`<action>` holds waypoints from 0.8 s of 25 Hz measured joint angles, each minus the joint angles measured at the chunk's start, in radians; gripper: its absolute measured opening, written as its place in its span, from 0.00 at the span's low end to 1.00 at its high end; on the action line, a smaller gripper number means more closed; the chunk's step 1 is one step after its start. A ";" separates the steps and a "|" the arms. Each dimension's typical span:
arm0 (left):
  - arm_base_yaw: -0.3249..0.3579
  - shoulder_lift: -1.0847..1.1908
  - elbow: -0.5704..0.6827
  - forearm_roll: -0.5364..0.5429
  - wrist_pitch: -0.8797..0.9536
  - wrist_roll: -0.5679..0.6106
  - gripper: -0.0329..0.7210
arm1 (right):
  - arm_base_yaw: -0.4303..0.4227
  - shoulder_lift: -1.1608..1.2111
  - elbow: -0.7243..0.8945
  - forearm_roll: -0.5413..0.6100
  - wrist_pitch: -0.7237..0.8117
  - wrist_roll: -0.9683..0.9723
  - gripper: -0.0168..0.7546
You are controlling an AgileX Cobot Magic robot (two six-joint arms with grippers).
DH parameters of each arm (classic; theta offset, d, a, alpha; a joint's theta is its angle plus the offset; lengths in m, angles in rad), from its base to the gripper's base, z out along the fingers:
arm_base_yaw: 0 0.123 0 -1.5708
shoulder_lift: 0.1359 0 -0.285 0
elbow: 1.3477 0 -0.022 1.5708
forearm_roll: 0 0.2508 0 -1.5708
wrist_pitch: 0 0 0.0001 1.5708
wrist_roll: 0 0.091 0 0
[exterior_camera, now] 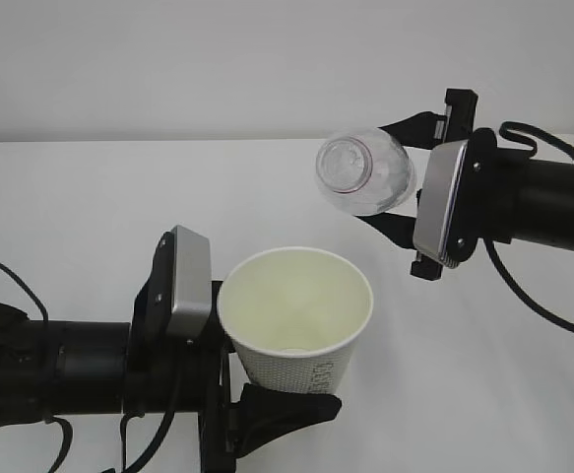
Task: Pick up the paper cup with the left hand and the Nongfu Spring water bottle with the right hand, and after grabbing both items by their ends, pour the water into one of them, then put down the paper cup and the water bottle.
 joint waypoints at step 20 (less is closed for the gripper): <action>0.000 -0.016 -0.026 0.008 0.000 0.000 0.72 | 0.006 0.000 0.000 0.074 -0.041 -0.121 0.70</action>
